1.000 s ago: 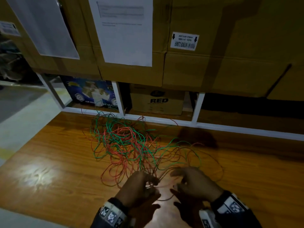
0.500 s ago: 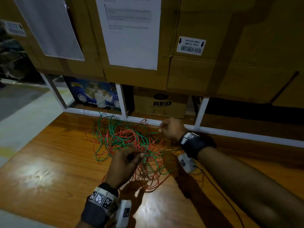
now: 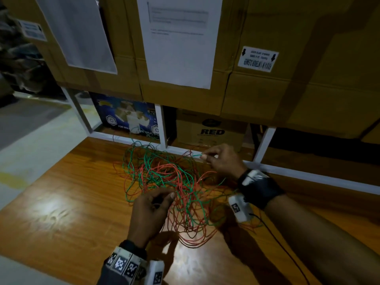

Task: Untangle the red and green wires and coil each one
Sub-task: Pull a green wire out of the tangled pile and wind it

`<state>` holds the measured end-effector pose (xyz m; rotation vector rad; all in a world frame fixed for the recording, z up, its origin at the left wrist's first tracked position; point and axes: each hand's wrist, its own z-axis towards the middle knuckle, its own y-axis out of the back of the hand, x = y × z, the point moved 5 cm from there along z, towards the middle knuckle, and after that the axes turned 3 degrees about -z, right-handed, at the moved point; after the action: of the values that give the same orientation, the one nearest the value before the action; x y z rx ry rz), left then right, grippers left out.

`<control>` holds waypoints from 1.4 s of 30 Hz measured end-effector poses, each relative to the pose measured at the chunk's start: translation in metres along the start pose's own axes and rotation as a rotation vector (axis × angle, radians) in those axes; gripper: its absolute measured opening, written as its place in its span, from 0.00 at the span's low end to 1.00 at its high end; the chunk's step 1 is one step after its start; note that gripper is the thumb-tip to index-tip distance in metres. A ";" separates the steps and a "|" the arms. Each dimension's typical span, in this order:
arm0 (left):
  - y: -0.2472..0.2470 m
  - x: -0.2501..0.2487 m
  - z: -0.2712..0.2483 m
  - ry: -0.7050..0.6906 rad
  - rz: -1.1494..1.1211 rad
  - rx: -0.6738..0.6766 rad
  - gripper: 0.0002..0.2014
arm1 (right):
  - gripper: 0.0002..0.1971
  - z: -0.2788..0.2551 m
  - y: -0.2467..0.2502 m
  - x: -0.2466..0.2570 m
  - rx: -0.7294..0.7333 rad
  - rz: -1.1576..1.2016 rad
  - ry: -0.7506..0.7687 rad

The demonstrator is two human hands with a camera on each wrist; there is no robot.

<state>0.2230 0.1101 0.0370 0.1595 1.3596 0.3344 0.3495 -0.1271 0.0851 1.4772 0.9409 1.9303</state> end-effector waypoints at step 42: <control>-0.098 -0.034 0.040 -0.494 0.120 0.459 0.24 | 0.13 -0.237 0.182 -0.028 -0.637 -0.244 -0.213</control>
<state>0.2699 0.0095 0.0467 0.6643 0.9176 0.0659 0.1286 -0.3101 0.1730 1.0992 0.3358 1.6382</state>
